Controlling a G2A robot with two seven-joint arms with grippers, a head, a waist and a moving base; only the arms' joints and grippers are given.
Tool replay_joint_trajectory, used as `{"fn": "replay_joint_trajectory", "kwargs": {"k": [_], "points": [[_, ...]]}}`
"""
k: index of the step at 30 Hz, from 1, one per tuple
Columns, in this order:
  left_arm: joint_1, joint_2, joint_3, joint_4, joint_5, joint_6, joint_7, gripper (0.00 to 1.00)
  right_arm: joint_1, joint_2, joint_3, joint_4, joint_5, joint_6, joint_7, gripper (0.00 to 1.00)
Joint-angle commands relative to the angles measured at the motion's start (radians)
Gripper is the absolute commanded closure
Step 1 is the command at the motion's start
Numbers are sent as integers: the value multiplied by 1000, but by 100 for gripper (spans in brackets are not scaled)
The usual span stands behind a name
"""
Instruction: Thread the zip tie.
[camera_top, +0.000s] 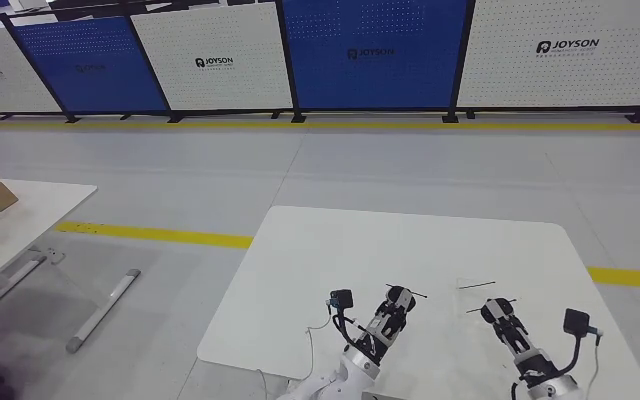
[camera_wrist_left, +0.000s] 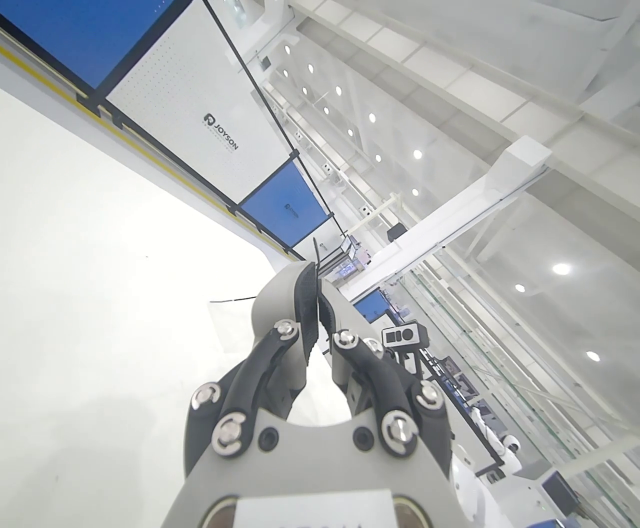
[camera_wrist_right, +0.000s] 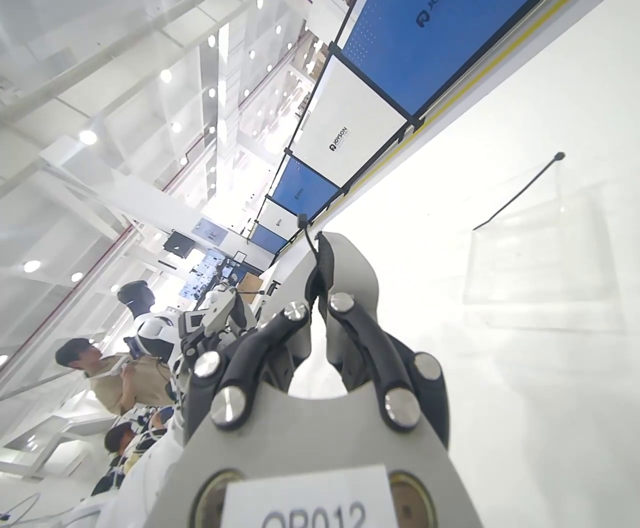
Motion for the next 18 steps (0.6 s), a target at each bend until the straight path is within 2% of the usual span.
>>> {"fn": "replay_joint_trajectory", "kwargs": {"k": [1, 6, 11, 18], "points": [[0, 0, 0, 0, 0, 0, 0, 100, 3, -2, -7, -6, 9, 6, -9, 100], [0, 0, 0, 0, 0, 0, 0, 100, 23, -19, -78, -30, -34, 26, -124, 100], [0, 0, 0, 0, 0, 0, 0, 100, 62, -36, -168, -21, -110, 69, -210, 100], [0, 0, 0, 0, 0, 0, 0, 100, 62, -36, -168, -21, -110, 69, -210, 100]]}}
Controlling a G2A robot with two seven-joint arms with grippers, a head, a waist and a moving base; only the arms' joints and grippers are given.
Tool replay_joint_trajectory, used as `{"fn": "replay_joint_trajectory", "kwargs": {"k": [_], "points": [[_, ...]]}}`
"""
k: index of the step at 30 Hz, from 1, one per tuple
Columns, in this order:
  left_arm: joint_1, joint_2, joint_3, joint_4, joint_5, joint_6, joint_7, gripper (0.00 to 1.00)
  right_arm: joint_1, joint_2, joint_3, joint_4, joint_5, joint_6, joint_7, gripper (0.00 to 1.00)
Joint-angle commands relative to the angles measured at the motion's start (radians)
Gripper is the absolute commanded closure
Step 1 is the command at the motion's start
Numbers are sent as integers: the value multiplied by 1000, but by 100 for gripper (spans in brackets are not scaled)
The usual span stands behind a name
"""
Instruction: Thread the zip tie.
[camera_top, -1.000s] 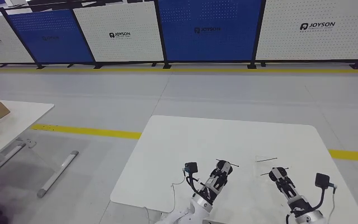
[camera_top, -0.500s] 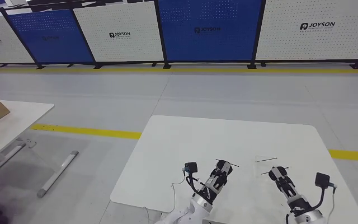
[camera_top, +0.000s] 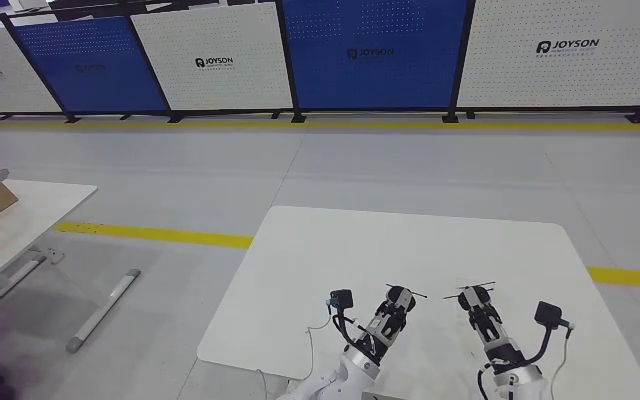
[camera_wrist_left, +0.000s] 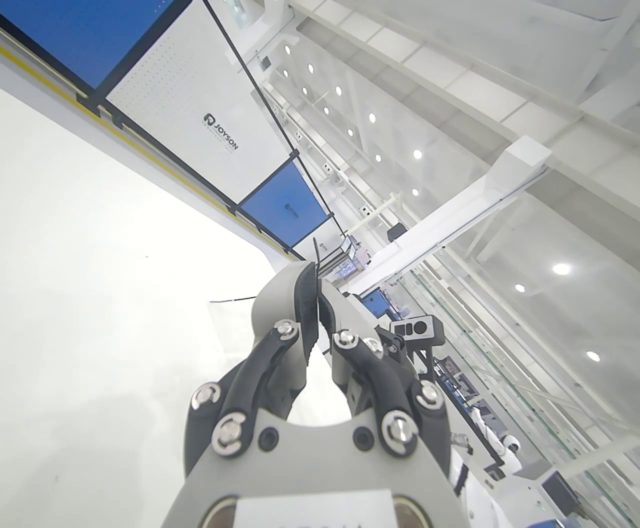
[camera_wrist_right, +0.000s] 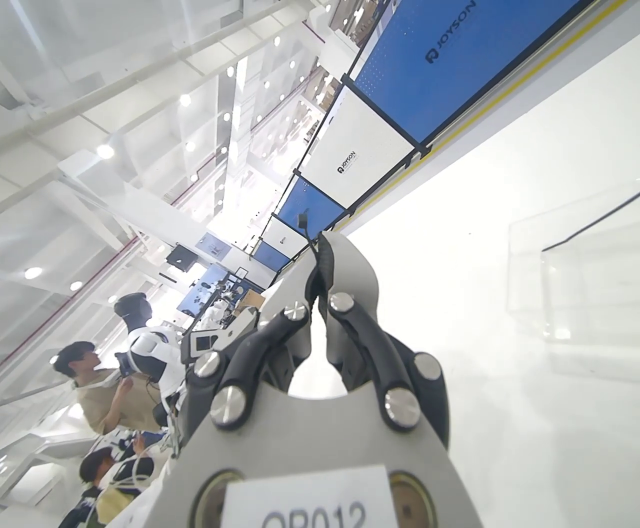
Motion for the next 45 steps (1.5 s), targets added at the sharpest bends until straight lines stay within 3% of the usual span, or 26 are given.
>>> {"fn": "replay_joint_trajectory", "kwargs": {"k": [1, 6, 14, 22, 29, 45], "points": [[0, 0, 0, 0, 0, 0, 0, 100, 0, 0, 0, 0, 0, 0, 0, 100], [0, 0, 0, 0, 0, 0, 0, 100, 0, -1, -2, 2, -5, 4, -11, 100], [0, 0, 0, 0, 0, 0, 0, 100, 46, -15, -72, 42, -20, -5, 17, 100], [0, 0, 0, 0, 0, 0, 0, 100, 46, -16, -71, 43, -18, -4, 15, 100], [0, 0, 0, 0, 0, 0, 0, 100, 32, -22, -63, 38, 6, -50, -27, 100], [0, 0, 0, 0, 0, 0, 0, 100, 50, -35, -79, 52, -31, -18, -26, 100]]}}
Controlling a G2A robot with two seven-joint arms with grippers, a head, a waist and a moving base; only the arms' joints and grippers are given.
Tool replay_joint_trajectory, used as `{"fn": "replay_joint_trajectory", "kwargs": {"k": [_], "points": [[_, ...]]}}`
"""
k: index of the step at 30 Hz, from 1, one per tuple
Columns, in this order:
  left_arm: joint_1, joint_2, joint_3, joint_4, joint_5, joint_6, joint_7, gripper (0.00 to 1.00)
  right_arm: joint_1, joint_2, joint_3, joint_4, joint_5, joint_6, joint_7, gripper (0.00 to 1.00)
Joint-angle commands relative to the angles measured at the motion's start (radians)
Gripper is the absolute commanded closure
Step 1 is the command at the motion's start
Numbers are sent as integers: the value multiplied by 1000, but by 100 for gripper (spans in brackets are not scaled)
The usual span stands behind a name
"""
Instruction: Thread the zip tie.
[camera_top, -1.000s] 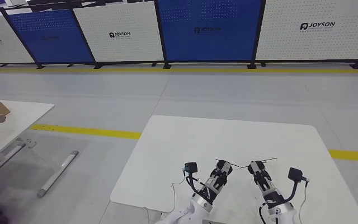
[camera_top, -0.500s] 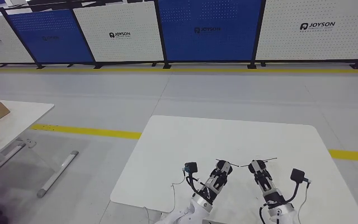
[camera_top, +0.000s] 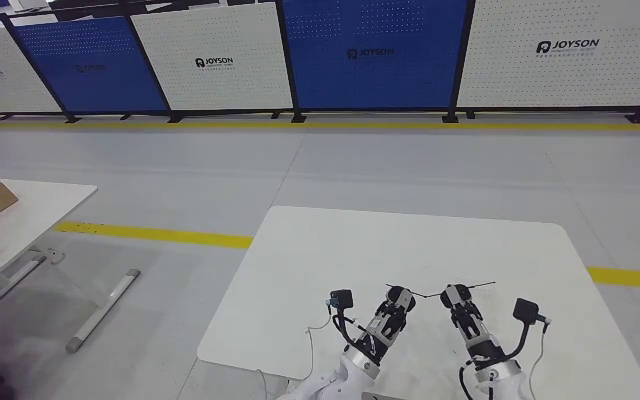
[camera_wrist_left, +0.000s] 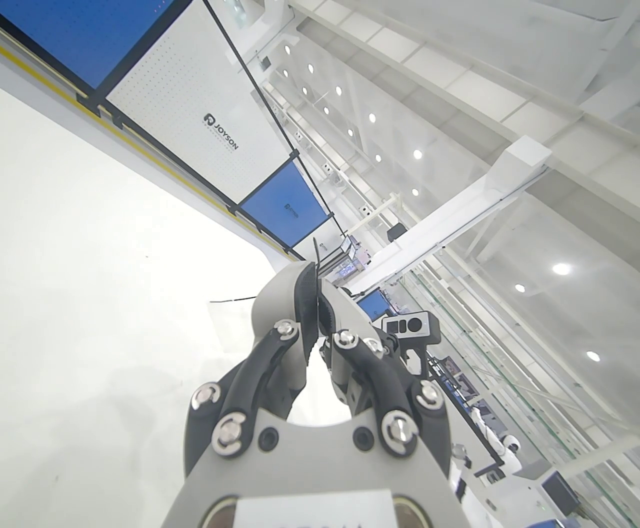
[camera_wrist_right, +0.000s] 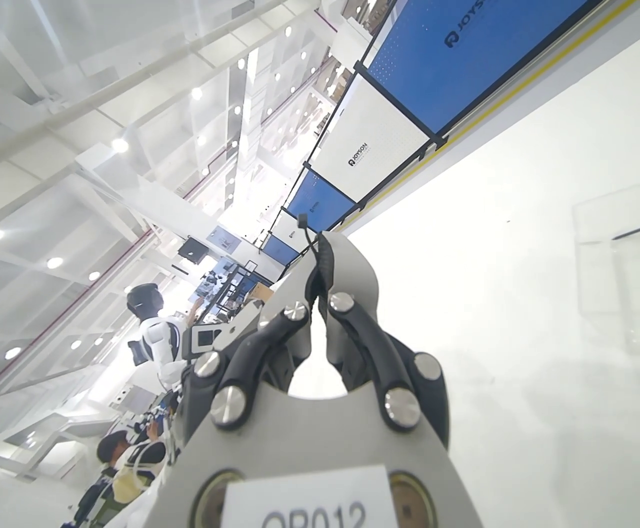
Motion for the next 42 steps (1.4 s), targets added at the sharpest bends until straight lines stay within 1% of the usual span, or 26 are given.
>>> {"fn": "replay_joint_trajectory", "kwargs": {"k": [1, 9, 24, 30, 33, 36, 38, 40, 42], "points": [[0, 0, 0, 0, 0, 0, 0, 100, -1, -1, 0, 0, -4, 2, 1, 100], [0, 0, 0, 0, 0, 0, 0, 100, -1, -7, -8, 3, -19, 3, 1, 100], [0, 0, 0, 0, 0, 0, 0, 100, 1, -16, -7, 11, -17, -19, 0, 100], [0, 0, 0, 0, 0, 0, 0, 100, -2, -18, -3, 9, -20, -11, 3, 100], [2, -1, -7, -3, -24, 2, -15, 100, -3, -20, -1, 9, -16, -17, -3, 100], [4, -3, -9, 1, -49, -14, -39, 100, -3, -22, 0, 12, -12, -24, -7, 100], [5, -5, -11, 4, -79, -33, -58, 100, -2, -23, 0, 12, -13, -26, -4, 100], [4, -6, -13, 8, -108, -52, -77, 100, -1, -24, -2, 12, -18, -22, 2, 100], [3, -7, -17, 13, -115, -63, -84, 100, 1, -25, -6, 12, -25, -16, 9, 100]]}}
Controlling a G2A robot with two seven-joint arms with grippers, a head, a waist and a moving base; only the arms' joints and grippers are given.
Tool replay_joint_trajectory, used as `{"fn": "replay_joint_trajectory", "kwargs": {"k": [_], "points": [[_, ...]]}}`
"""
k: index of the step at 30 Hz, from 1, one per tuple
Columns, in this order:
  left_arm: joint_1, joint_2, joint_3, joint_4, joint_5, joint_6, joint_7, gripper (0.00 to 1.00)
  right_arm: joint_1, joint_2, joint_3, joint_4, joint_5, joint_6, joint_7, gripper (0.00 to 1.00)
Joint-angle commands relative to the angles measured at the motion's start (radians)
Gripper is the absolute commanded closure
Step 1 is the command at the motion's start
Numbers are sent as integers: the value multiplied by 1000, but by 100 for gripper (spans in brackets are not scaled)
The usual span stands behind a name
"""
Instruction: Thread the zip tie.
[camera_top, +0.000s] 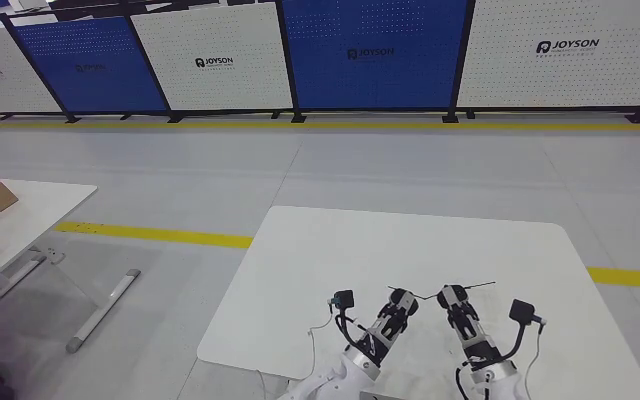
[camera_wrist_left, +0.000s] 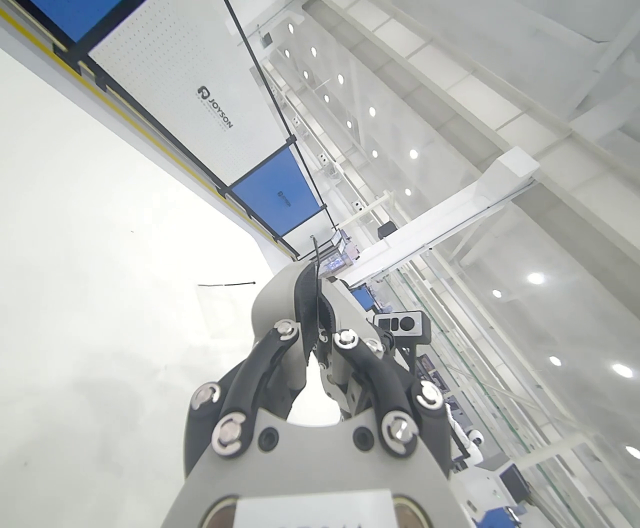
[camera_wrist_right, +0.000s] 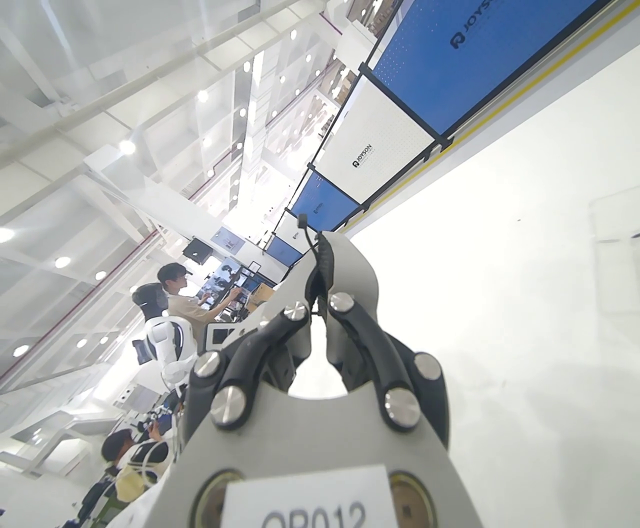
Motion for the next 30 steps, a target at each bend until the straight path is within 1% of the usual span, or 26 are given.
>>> {"fn": "replay_joint_trajectory", "kwargs": {"k": [1, 8, 12, 15, 25, 26, 28, 29, 30], "points": [[-1, -1, -3, 4, -1, -9, -1, 100, 2, -1, -4, 1, -3, 6, 8, 100], [2, -6, -4, 5, -2, -29, 6, 100, 23, -6, -13, 19, 15, 21, 39, 100], [4, -9, -6, 7, -15, -38, 4, 100, 20, -7, -7, 23, 48, -7, 51, 100], [3, -11, -9, 10, -26, -44, -4, 100, 18, -7, -2, 24, 49, -10, 61, 100], [4, -17, -16, 13, -23, -39, -4, 100, 17, -11, 1, 26, 54, -8, 63, 100], [4, -17, -16, 14, -23, -39, -4, 100, 18, -12, 1, 26, 55, -9, 64, 99], [5, -18, -17, 14, -24, -38, -4, 100, 18, -12, 2, 27, 58, -11, 66, 85], [6, -19, -18, 14, -24, -38, -4, 100, 17, -13, 2, 27, 60, -14, 67, 76], [6, -20, -19, 14, -24, -38, -4, 100, 17, -13, 3, 27, 64, -19, 66, 75]]}}
